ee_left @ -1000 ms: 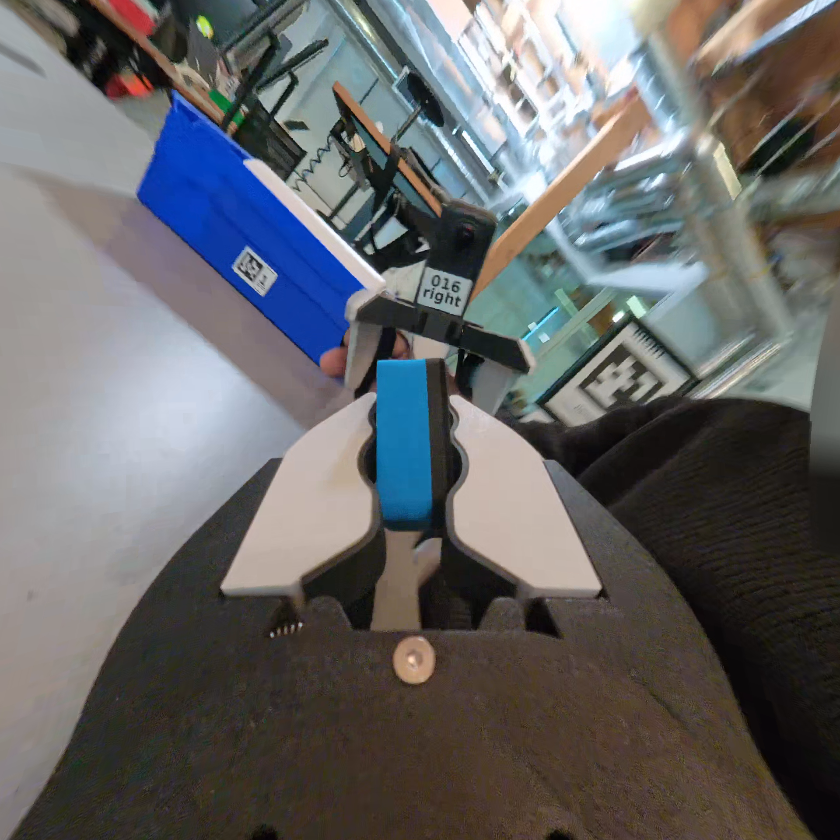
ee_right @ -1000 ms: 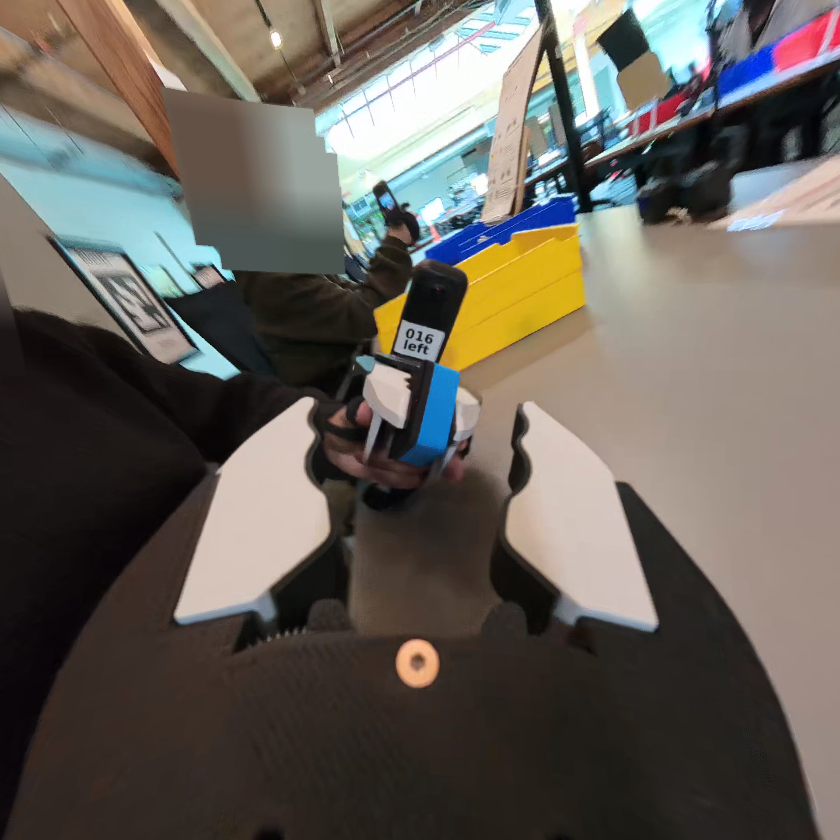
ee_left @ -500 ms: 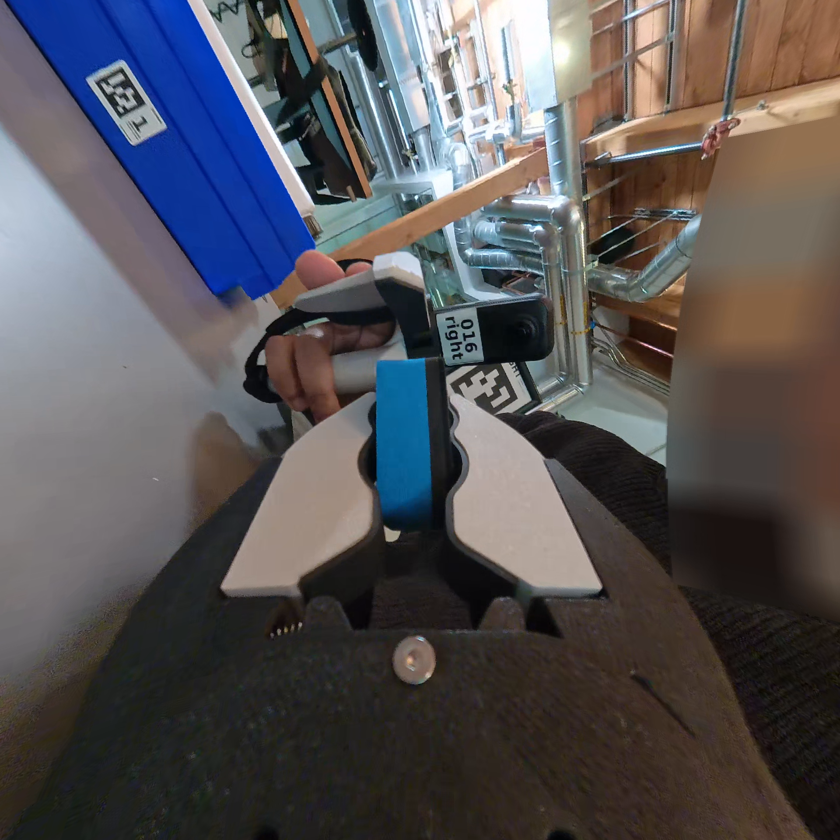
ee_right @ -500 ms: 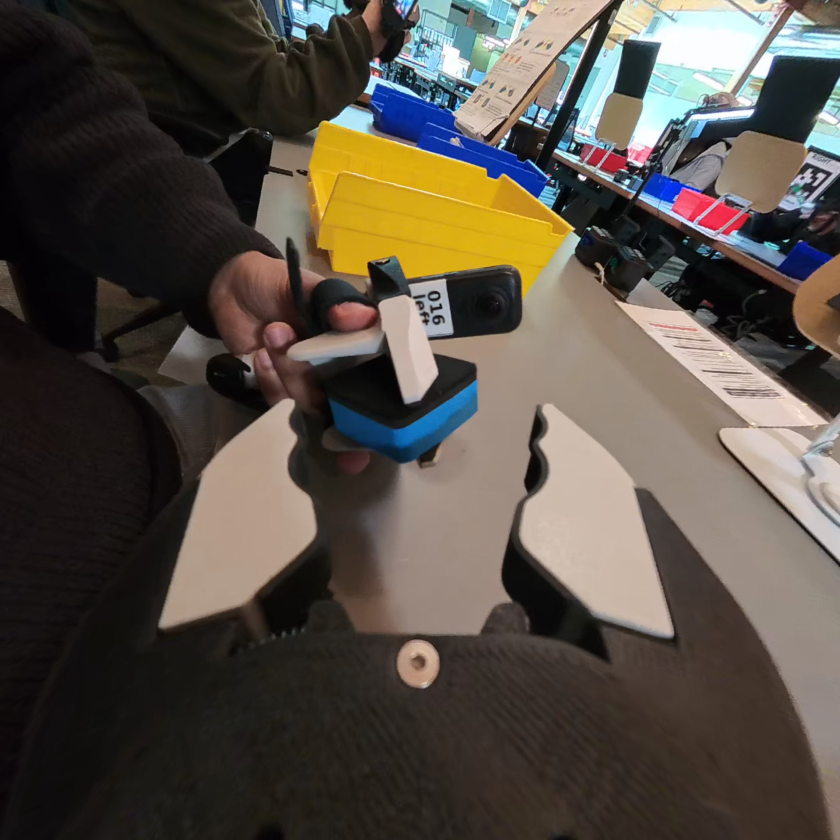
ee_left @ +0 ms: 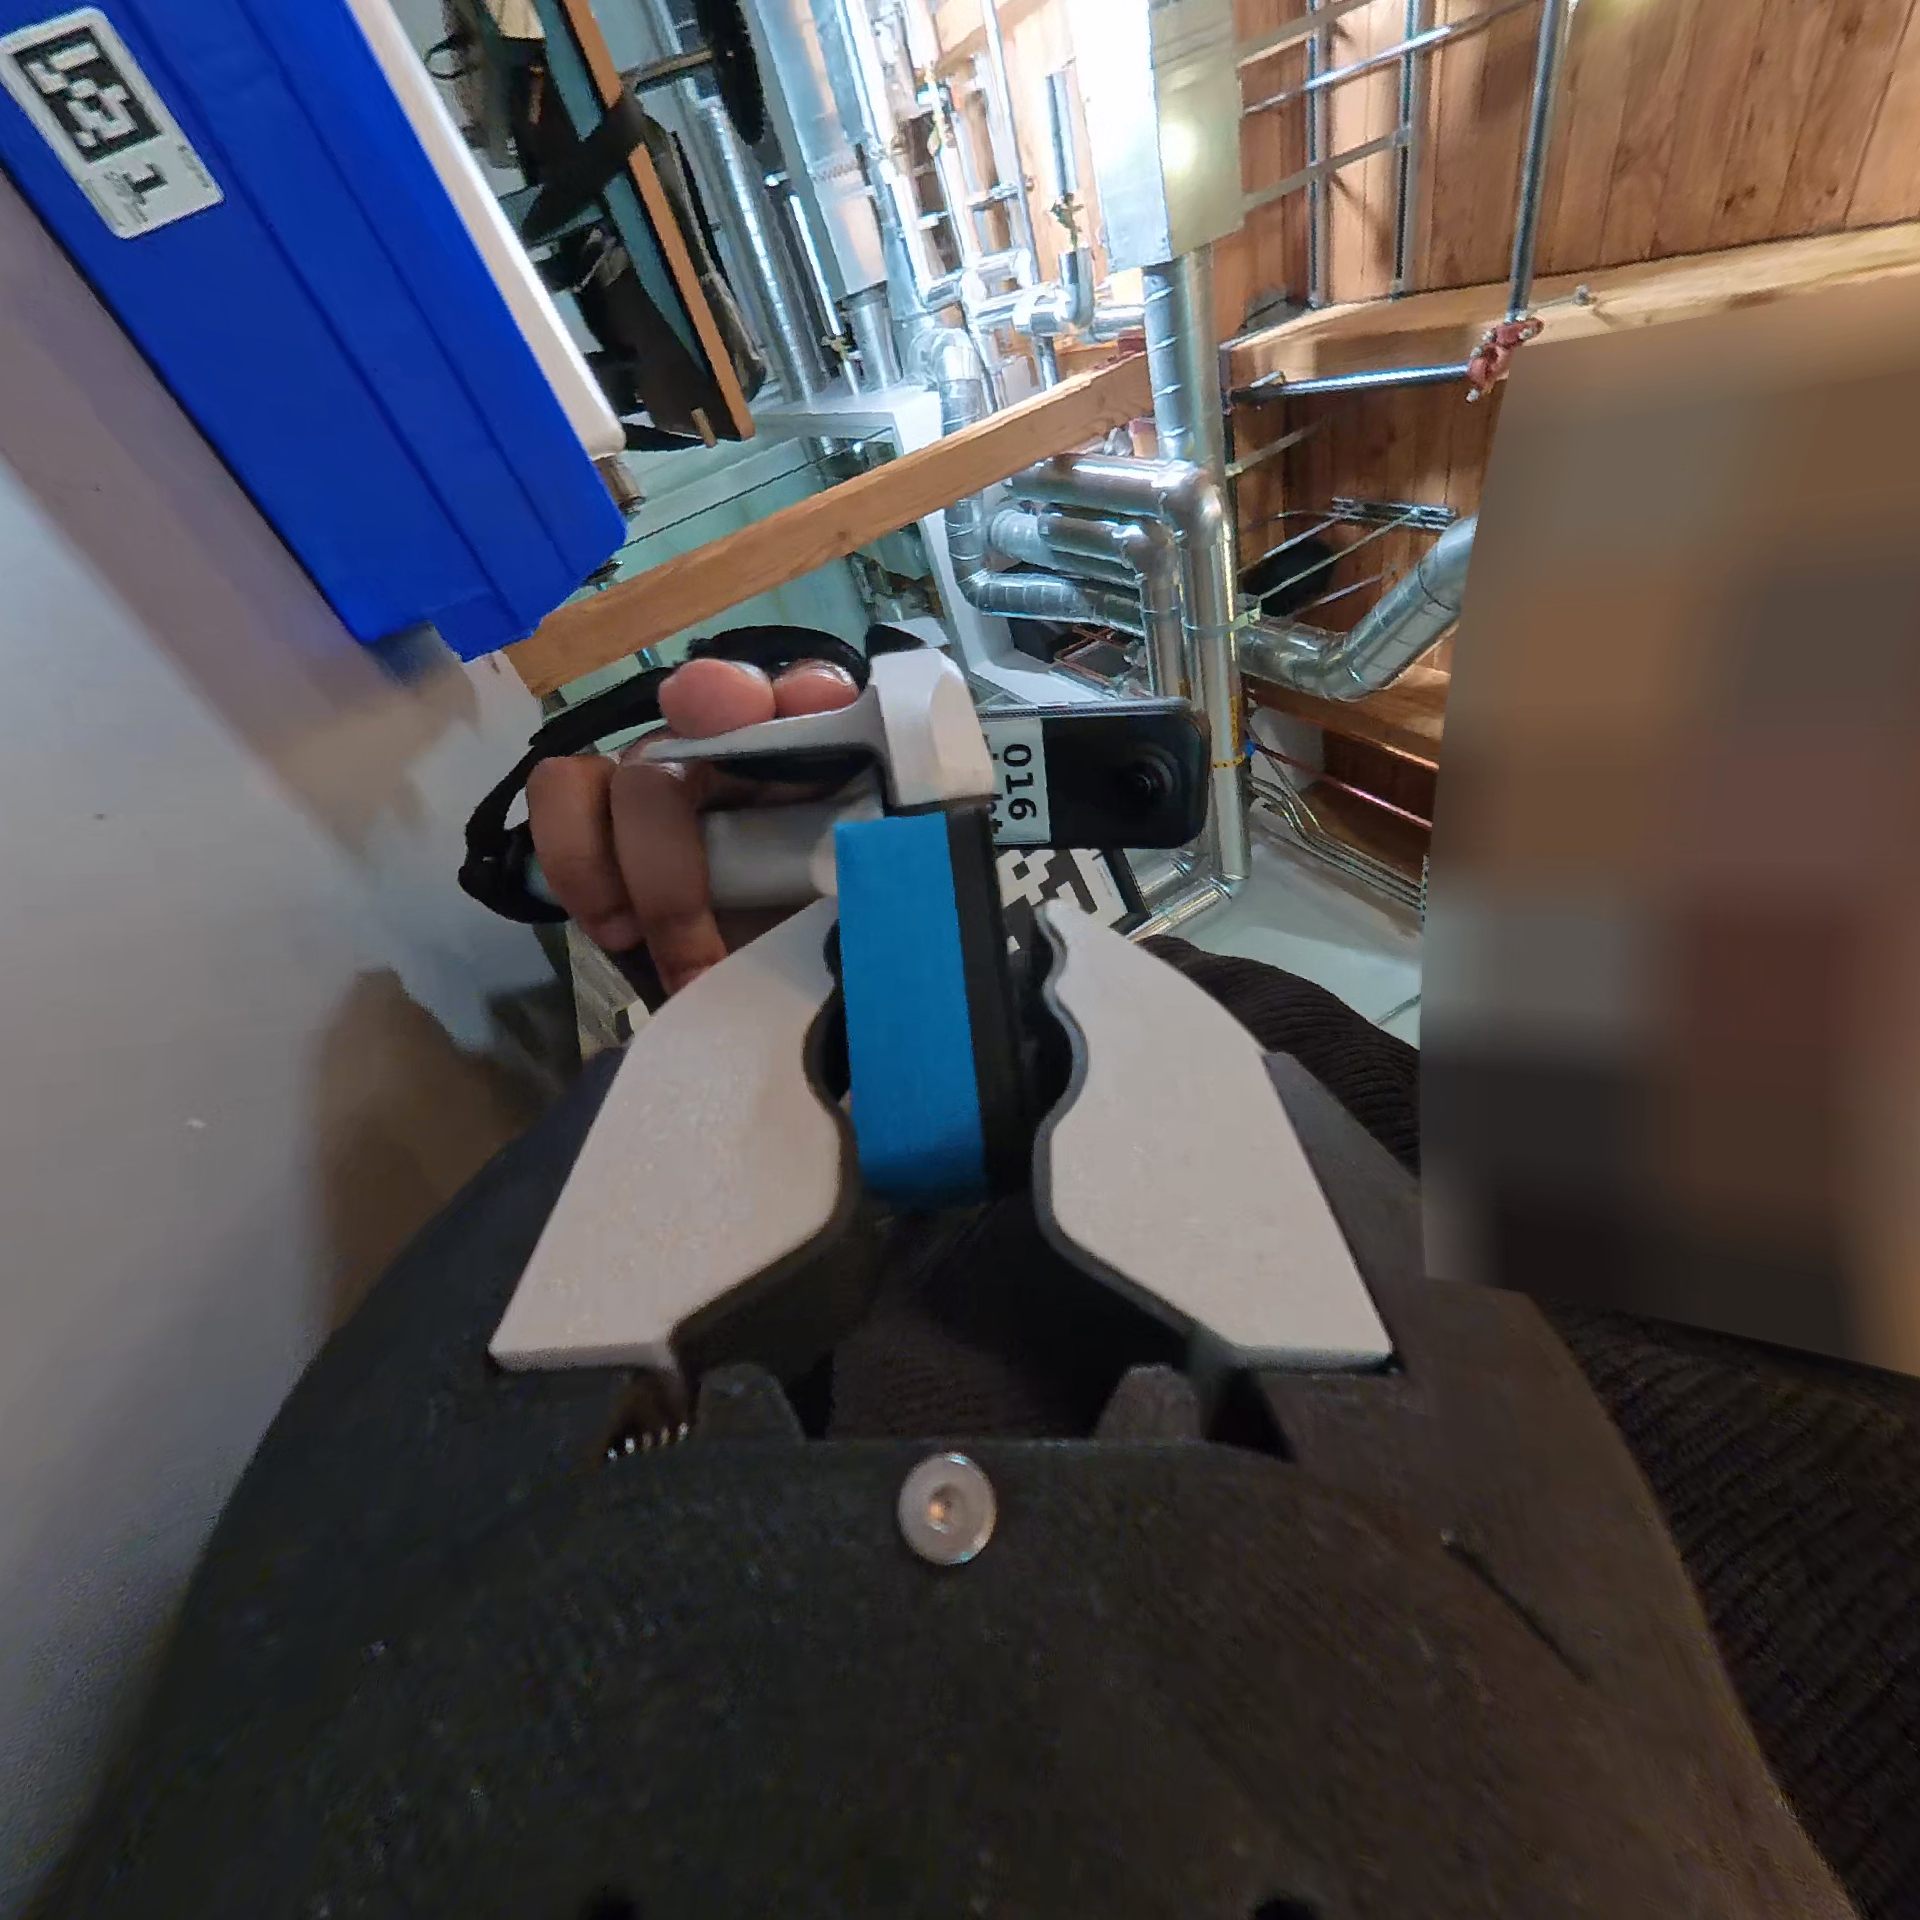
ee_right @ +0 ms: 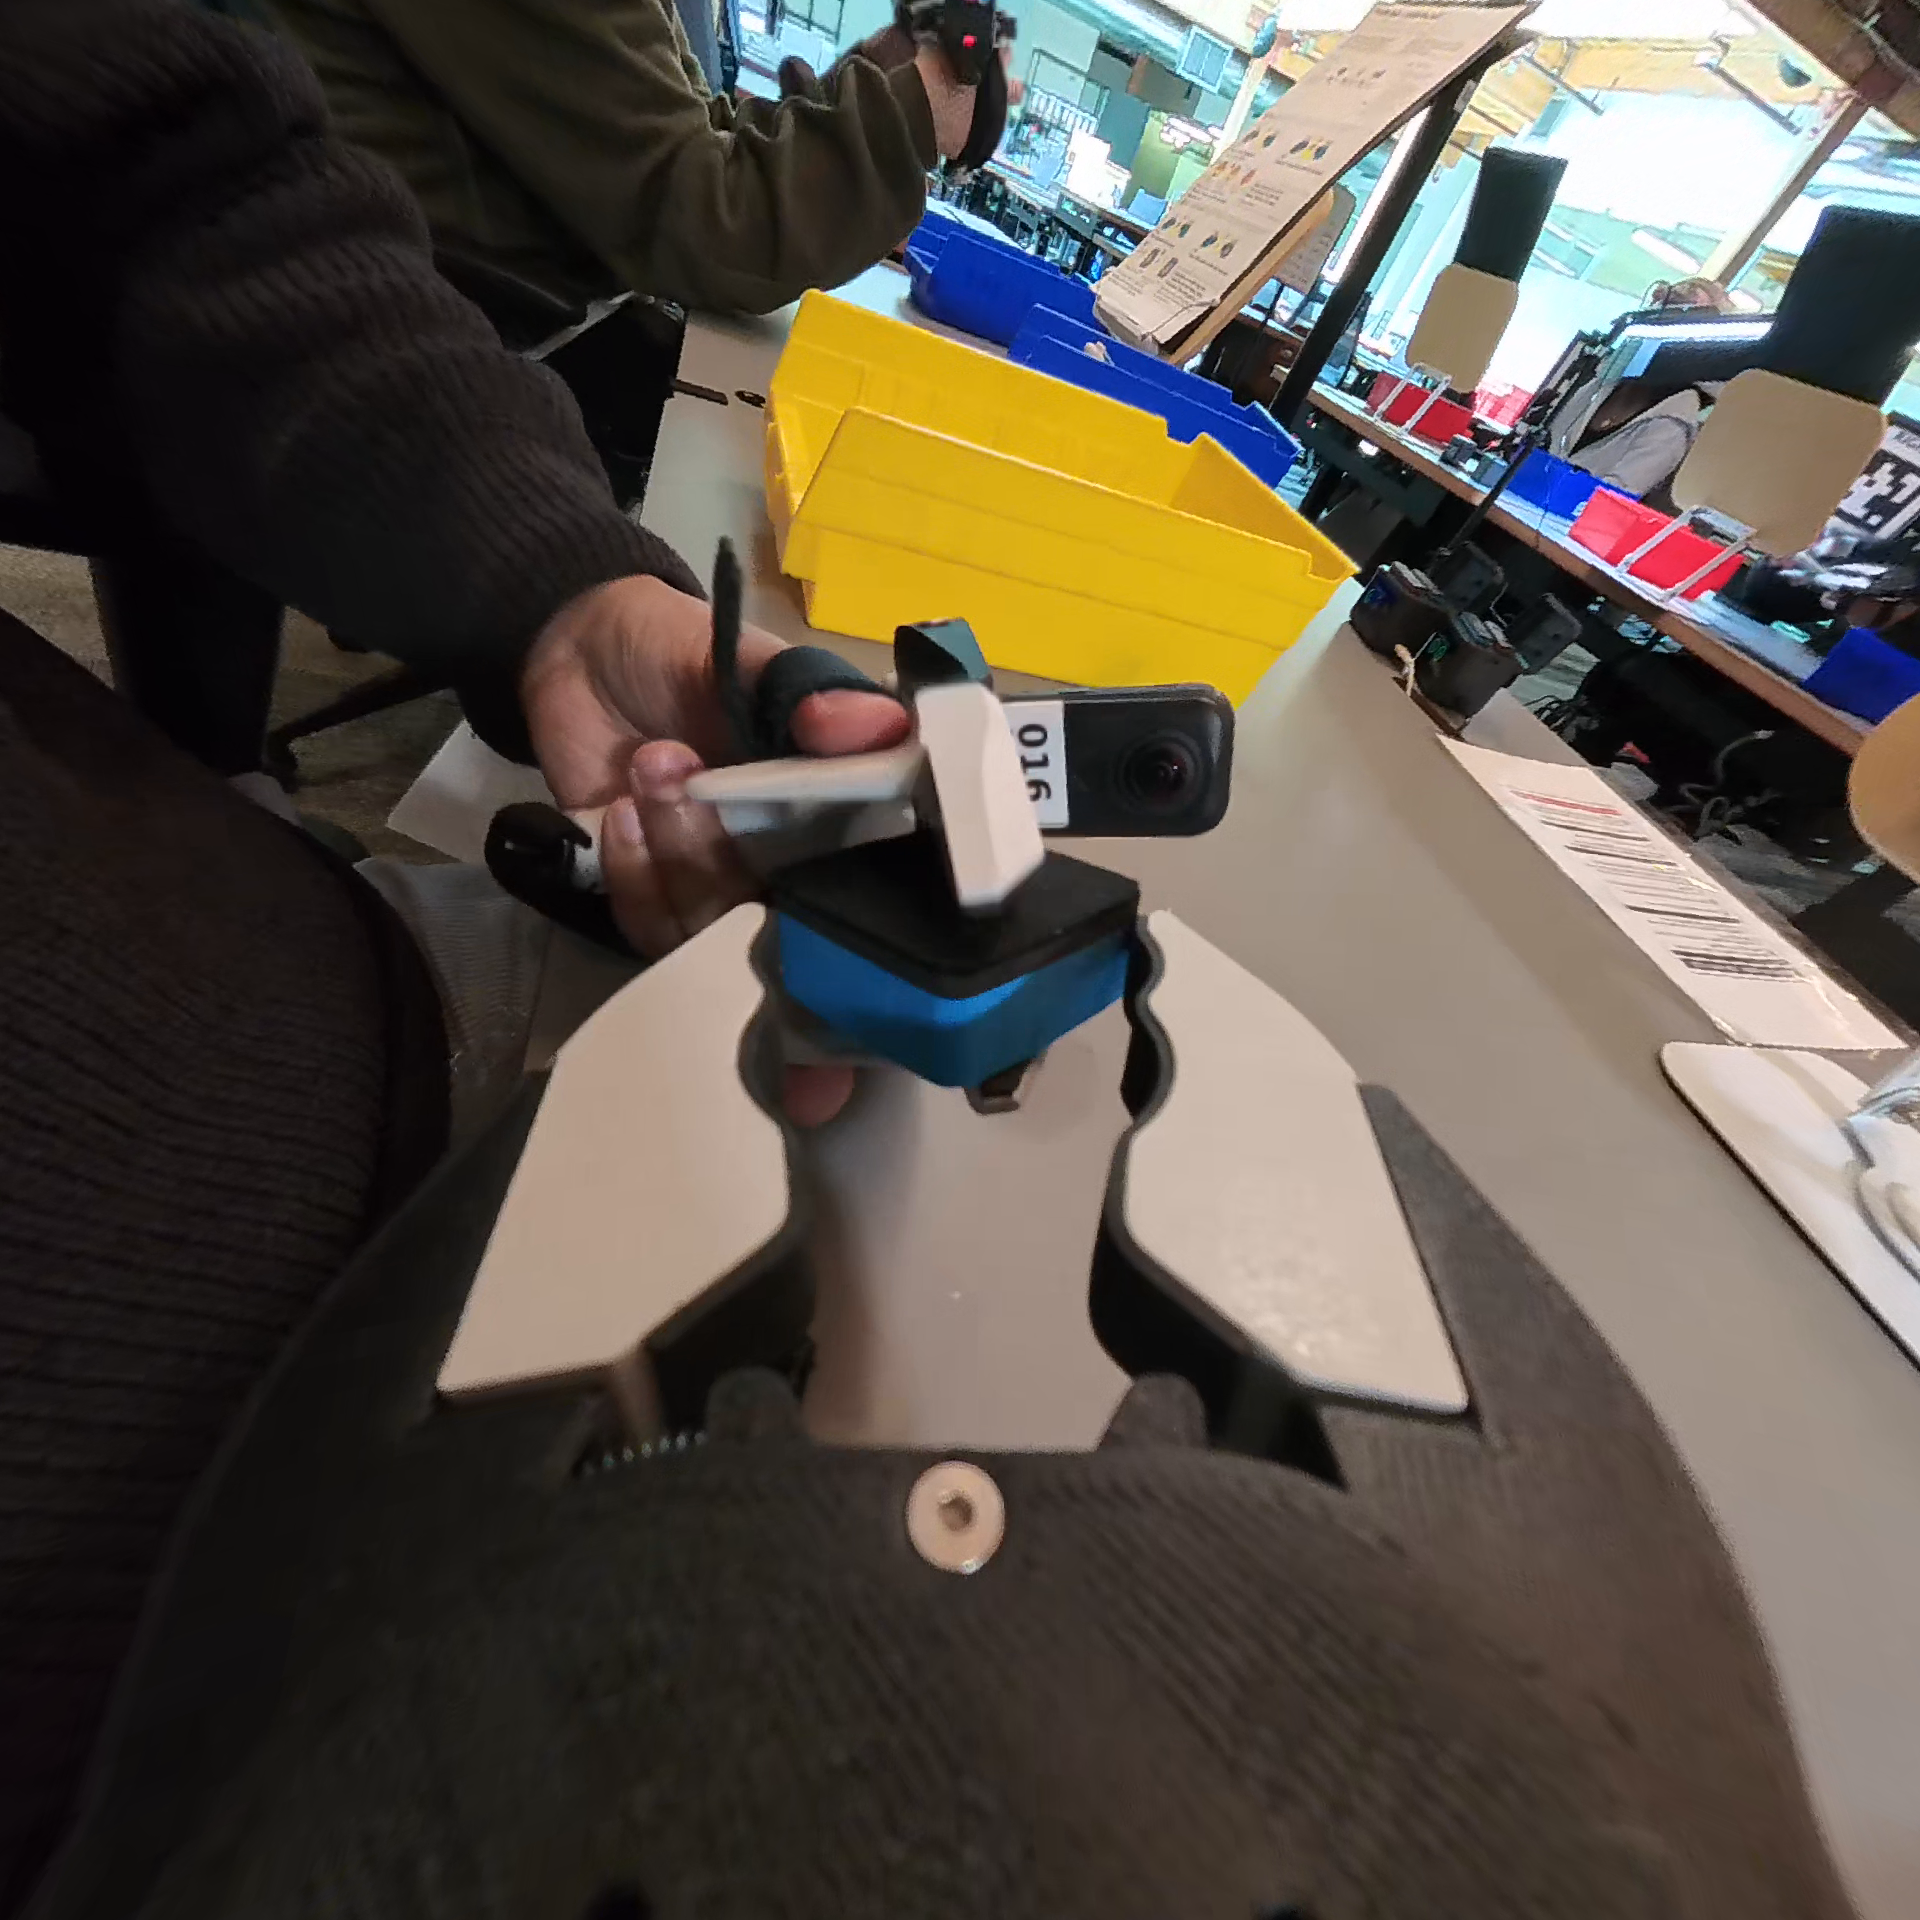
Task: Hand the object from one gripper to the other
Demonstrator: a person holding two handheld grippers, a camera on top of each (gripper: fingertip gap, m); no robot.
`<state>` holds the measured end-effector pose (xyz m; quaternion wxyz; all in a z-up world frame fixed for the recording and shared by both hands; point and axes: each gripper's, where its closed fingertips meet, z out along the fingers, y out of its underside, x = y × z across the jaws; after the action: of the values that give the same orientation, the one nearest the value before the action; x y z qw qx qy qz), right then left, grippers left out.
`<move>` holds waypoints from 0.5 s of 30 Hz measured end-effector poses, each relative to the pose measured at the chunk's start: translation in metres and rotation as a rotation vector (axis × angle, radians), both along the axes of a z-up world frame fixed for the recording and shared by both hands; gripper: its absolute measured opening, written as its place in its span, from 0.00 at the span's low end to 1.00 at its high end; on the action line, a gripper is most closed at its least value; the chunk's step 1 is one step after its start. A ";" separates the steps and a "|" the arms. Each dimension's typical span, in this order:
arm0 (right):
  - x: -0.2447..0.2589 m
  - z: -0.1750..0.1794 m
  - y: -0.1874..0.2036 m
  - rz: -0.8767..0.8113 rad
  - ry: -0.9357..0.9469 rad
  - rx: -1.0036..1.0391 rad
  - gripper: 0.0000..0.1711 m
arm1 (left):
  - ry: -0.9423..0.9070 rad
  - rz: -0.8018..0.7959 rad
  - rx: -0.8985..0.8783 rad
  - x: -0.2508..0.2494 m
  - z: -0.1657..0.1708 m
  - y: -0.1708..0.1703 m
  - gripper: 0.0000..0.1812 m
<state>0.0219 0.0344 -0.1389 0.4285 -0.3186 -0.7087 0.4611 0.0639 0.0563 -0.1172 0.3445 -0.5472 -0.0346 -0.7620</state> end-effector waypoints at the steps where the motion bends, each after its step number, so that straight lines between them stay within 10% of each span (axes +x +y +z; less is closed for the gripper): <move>1: 0.000 0.000 0.002 -0.007 -0.003 -0.003 0.38 | 0.001 -0.003 0.008 0.001 0.002 0.000 0.22; 10: 0.003 0.023 0.025 -0.016 -0.022 -0.371 0.37 | 0.289 0.262 0.131 -0.024 0.002 0.019 0.56; 15: 0.007 0.036 0.040 0.007 -0.030 -0.603 0.37 | 0.503 0.440 0.325 -0.041 0.016 0.019 0.50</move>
<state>0.0292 0.0742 -0.1028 0.3026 -0.4355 -0.5473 0.6475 0.0233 0.0755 -0.1008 0.5802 -0.6352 0.0557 -0.5067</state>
